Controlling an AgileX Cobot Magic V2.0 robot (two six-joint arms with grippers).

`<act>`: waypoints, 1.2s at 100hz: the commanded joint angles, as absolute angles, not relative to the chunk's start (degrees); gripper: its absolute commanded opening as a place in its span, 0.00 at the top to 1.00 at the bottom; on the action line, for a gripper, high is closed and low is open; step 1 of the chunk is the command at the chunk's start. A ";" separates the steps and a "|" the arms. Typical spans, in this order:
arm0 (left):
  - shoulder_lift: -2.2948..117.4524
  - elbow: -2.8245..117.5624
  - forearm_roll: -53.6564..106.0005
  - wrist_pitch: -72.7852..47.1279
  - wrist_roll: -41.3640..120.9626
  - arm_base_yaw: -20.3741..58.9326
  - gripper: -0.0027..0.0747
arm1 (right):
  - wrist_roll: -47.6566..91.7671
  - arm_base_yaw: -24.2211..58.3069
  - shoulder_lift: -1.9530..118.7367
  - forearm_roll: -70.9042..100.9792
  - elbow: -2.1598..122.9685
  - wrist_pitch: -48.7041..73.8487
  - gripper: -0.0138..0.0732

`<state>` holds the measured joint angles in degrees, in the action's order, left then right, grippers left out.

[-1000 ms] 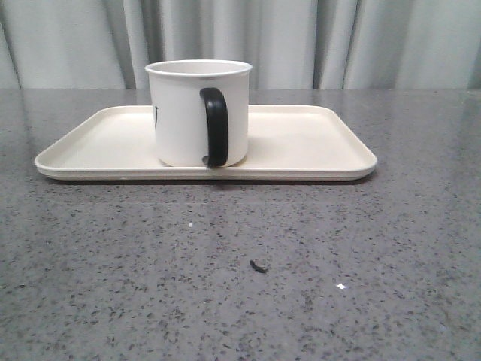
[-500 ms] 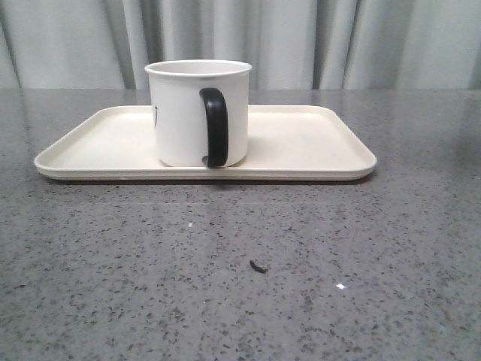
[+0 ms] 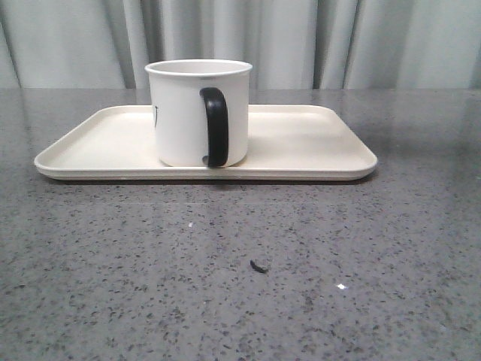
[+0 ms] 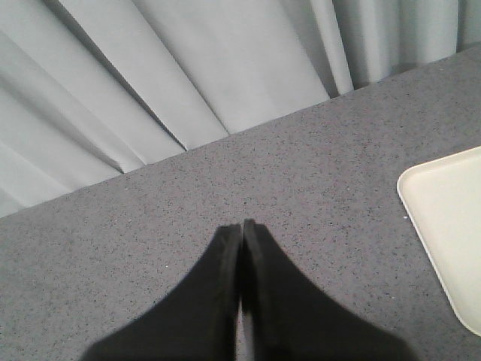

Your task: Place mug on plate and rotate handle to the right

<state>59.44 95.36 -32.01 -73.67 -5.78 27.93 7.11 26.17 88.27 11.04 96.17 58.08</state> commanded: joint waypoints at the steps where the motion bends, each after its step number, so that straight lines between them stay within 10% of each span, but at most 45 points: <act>1: 58.61 96.36 -32.90 -72.41 -6.40 28.13 0.99 | 7.90 27.61 87.54 12.38 98.15 55.69 0.26; 120: 58.61 96.36 -32.82 -72.41 -6.40 28.13 0.99 | 7.85 31.41 102.02 17.48 98.15 57.10 0.26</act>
<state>59.23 95.36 -31.58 -73.67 -5.78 27.93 7.19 31.46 103.96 16.42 96.29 58.91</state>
